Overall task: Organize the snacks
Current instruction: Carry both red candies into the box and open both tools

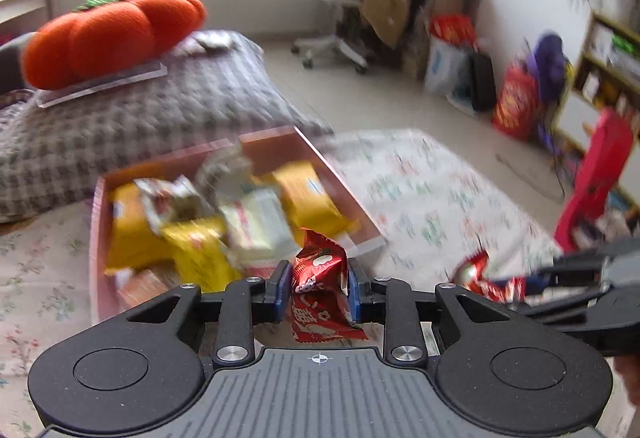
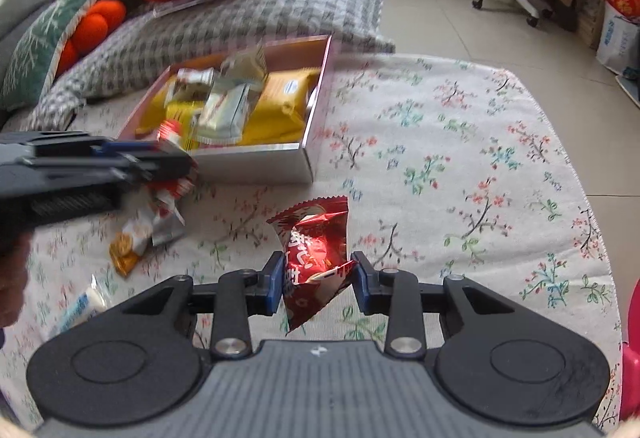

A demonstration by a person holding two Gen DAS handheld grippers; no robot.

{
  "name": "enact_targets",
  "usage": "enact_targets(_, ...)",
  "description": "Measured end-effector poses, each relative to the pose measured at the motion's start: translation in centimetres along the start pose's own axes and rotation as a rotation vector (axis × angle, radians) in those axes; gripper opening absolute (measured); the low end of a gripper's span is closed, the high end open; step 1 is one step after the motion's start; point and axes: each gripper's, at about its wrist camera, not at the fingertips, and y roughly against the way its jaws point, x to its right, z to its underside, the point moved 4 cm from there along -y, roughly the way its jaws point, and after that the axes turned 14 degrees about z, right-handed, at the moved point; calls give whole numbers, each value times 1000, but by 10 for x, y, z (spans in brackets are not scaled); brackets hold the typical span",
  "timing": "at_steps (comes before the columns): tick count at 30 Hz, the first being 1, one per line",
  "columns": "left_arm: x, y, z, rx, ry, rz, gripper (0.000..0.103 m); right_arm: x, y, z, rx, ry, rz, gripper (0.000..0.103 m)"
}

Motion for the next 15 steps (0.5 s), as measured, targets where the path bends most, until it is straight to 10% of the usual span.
enact_targets(15,-69,32,-20,104,118,-195,26,-17,3,-40,93,-112,-60,32)
